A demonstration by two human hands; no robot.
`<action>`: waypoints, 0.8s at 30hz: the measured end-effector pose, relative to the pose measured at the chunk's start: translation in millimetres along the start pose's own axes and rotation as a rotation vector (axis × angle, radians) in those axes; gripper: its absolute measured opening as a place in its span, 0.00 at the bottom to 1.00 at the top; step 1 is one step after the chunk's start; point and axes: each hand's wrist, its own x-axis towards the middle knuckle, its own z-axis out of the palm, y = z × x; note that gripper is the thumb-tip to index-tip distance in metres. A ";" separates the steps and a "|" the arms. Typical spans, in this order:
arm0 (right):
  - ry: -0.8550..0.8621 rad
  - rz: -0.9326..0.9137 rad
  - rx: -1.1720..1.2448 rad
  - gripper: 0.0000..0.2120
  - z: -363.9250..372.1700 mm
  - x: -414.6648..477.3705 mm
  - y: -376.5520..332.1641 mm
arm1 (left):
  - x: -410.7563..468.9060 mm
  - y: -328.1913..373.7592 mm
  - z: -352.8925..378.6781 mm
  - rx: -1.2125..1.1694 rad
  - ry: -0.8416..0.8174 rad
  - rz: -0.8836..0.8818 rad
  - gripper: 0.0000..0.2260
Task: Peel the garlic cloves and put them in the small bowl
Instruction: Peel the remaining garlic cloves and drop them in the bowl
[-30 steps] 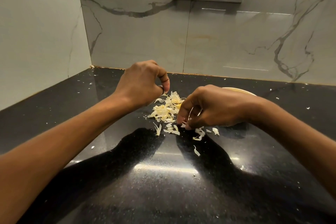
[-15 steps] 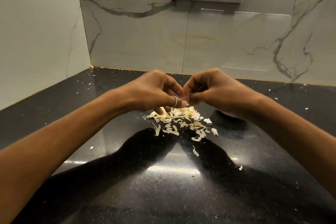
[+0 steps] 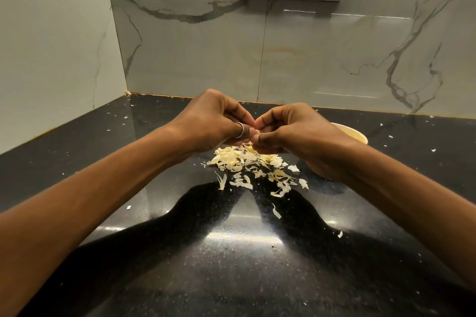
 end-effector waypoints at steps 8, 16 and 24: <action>0.027 -0.006 -0.012 0.04 -0.8 -2.9 -1.5 | 2.5 -3.8 2.7 0.164 0.043 0.127 0.06; 0.038 -0.001 0.070 0.05 -0.4 -1.6 0.9 | 3.4 -9.1 5.5 0.346 0.158 0.256 0.04; 0.026 -0.020 0.140 0.02 0.2 -1.9 0.1 | 0.2 -8.0 10.3 0.323 0.183 0.257 0.03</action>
